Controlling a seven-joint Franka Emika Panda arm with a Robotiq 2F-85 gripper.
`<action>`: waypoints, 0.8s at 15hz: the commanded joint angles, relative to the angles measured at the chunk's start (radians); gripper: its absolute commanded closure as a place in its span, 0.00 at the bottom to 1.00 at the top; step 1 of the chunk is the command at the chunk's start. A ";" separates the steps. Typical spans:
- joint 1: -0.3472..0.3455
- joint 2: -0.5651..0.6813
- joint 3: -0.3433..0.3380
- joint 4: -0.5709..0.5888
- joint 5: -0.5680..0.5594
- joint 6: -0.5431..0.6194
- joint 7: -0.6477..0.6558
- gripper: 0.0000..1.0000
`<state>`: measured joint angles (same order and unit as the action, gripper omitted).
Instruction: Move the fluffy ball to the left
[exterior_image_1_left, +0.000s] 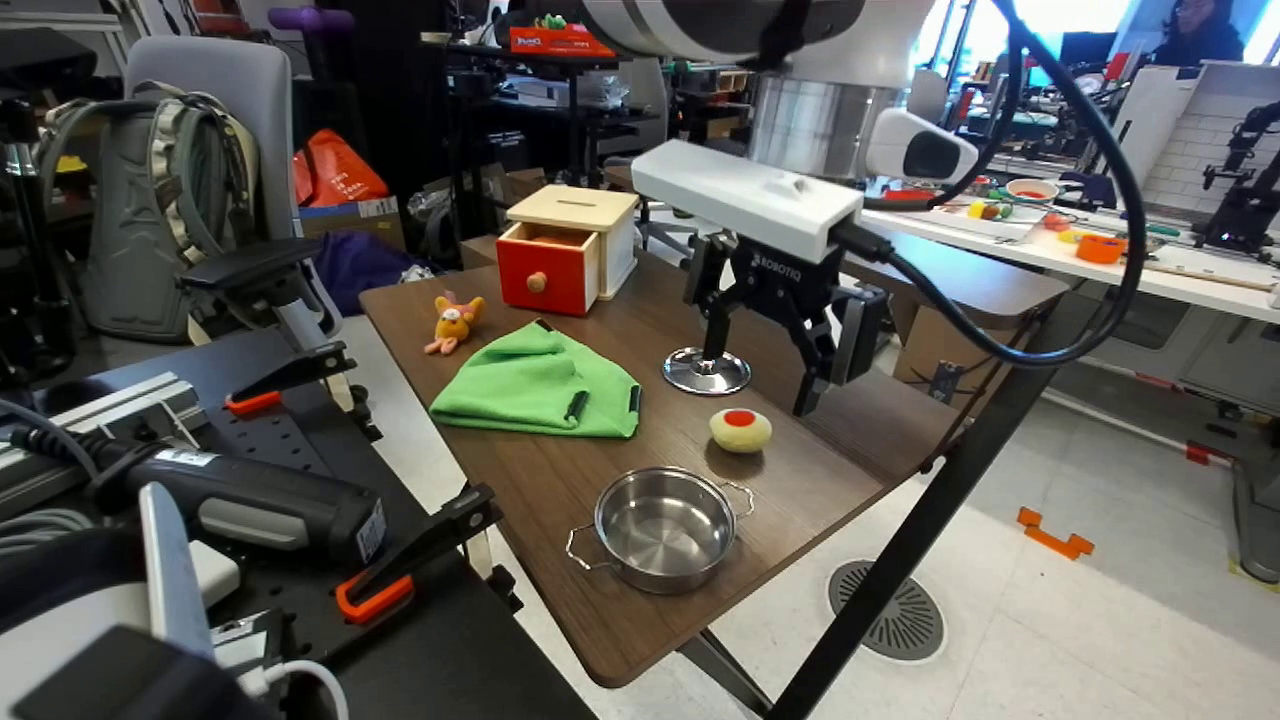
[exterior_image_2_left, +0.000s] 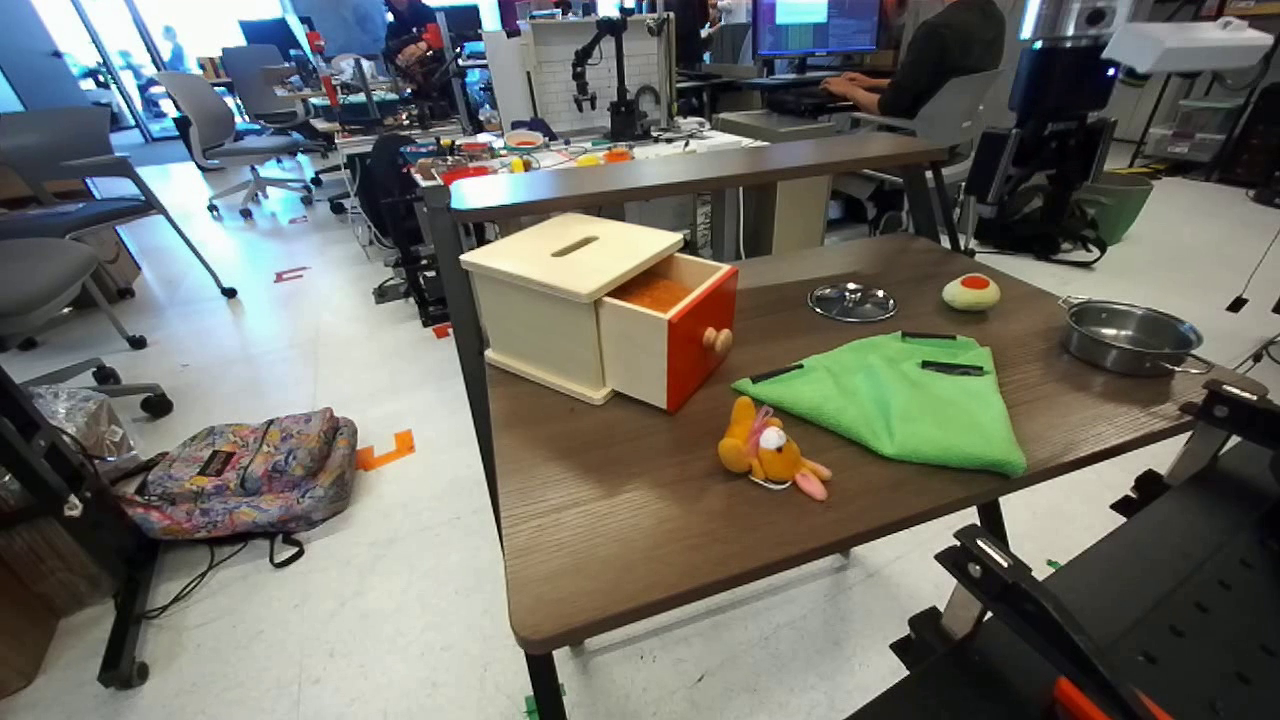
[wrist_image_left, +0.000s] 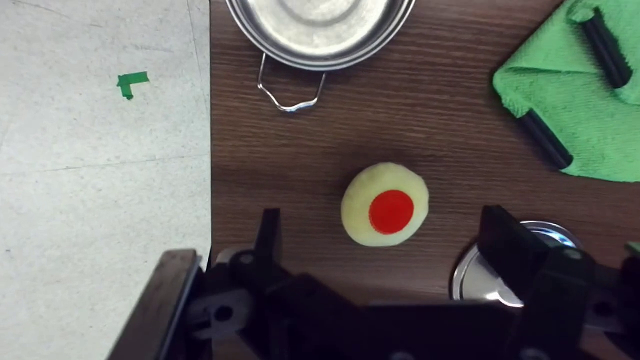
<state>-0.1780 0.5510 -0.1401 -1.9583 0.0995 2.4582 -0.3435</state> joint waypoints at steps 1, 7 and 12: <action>-0.013 0.088 0.027 0.079 -0.041 0.033 0.056 0.00; 0.002 0.173 0.027 0.149 -0.101 0.014 0.112 0.25; 0.002 0.200 0.032 0.168 -0.145 -0.004 0.115 0.58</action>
<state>-0.1744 0.7285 -0.1152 -1.8263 -0.0159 2.4757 -0.2523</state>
